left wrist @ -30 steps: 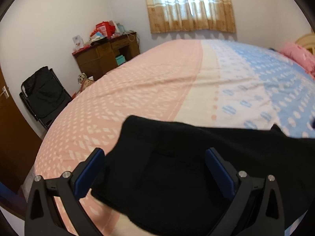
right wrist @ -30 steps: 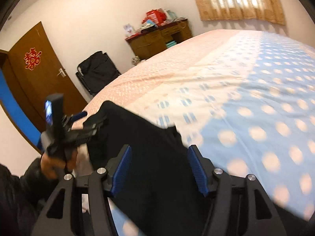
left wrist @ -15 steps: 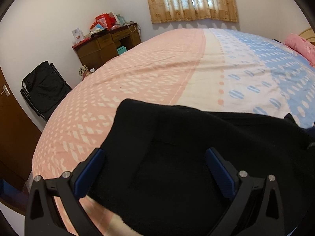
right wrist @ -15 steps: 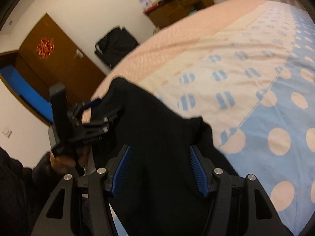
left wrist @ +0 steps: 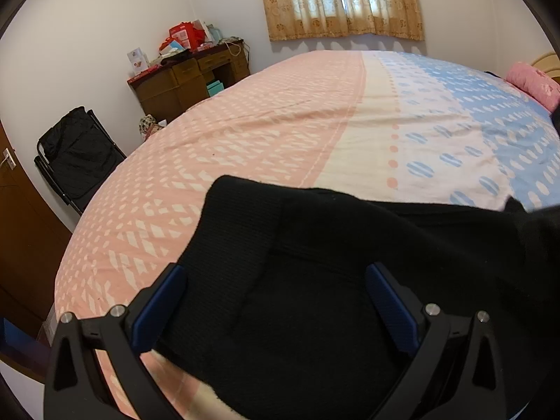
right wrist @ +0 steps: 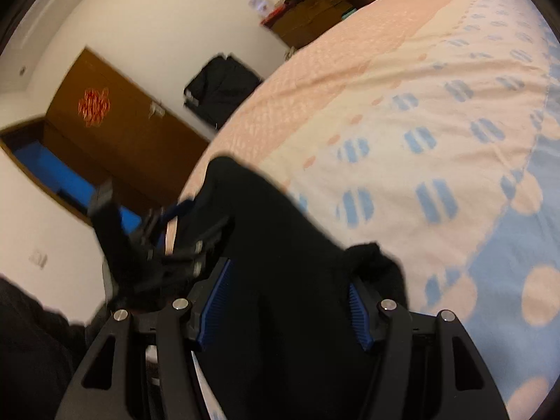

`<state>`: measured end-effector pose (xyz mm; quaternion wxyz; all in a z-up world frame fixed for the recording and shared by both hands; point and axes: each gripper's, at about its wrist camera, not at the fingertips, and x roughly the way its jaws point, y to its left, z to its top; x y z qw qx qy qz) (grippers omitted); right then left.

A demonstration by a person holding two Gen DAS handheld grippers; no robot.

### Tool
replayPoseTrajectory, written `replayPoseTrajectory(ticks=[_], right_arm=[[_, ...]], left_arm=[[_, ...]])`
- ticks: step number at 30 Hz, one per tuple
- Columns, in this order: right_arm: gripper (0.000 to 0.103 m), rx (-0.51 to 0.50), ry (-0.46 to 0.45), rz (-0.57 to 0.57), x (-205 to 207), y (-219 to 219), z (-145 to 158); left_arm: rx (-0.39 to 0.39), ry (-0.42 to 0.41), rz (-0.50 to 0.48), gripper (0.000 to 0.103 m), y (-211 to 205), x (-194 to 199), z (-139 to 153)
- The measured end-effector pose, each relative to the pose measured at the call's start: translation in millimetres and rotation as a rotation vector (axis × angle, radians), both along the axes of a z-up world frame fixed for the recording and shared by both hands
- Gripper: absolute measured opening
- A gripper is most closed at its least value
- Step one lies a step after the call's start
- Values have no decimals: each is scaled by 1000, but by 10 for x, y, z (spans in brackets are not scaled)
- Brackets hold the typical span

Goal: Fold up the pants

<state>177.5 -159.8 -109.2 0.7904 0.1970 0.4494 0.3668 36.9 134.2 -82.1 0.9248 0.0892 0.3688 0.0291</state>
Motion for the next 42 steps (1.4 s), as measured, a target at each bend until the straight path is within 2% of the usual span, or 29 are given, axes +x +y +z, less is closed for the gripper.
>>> replayPoseTrajectory(ticks=[4,6,9,11,12,13,14,15,16,18,20,22,25,27,28,32,34,36,38,39,40,42], right_arm=[[61,57,26,-53,207,-73,-85],[55,88,42,-54,246,-153,-116],[34,93,93,-43,341,-305,-169],[12,64,129,-32,425,-448,-185],[10,38,144,-44,430,-578,-170],[12,-44,119,-104,398,-674,-107],[15,-170,66,-190,343,-775,-8],[15,-254,10,-262,249,-893,116],[15,-294,-24,-332,117,-1003,240],[15,-303,-92,-393,-229,-1064,447],[15,-319,-130,-366,-571,-937,566],[15,-341,-139,-343,-857,-789,546],[15,-300,-85,-335,-1071,-636,300],[15,-340,-54,-373,-1120,-627,111],[14,-327,-54,-389,-1116,-668,59],[14,-263,-62,-523,-1151,-911,195],[15,-161,-119,-600,-1346,-1167,407],[21,-68,-173,-706,-1670,-1534,621],[48,-19,-219,-840,-2106,-1958,747],[55,-17,-238,-914,-2302,-2139,801],[60,-27,-249,-986,-2523,-2317,817],[60,-80,-235,-1147,-3020,-2697,808]], left_arm=[[-4,2,-8,103,-2,7,-7],[-1,2,-10,103,-7,29,-8],[11,2,-10,103,-31,39,-14],[10,2,-11,103,-28,46,-9],[11,2,-10,103,-31,46,-10],[11,1,-11,103,-31,44,-9],[10,-1,-11,103,-29,37,-3],[12,-1,-10,103,-35,42,-2],[14,-1,-10,103,-42,45,-1],[15,-4,-9,103,-55,48,2],[15,-5,-8,103,-51,46,3],[12,-7,-7,103,-46,43,-3],[14,-11,-5,103,-50,38,-8],[12,-11,-5,103,-49,35,-9],[13,-11,-5,103,-51,35,-10],[14,-14,-3,103,-42,26,-8],[13,-15,0,103,-41,22,-7],[14,-15,1,103,-33,21,-8],[13,-16,1,103,-30,20,-5],[12,-17,0,103,-31,21,-4],[11,-17,0,103,-32,23,-4],[12,-17,1,103,-30,25,-2]])
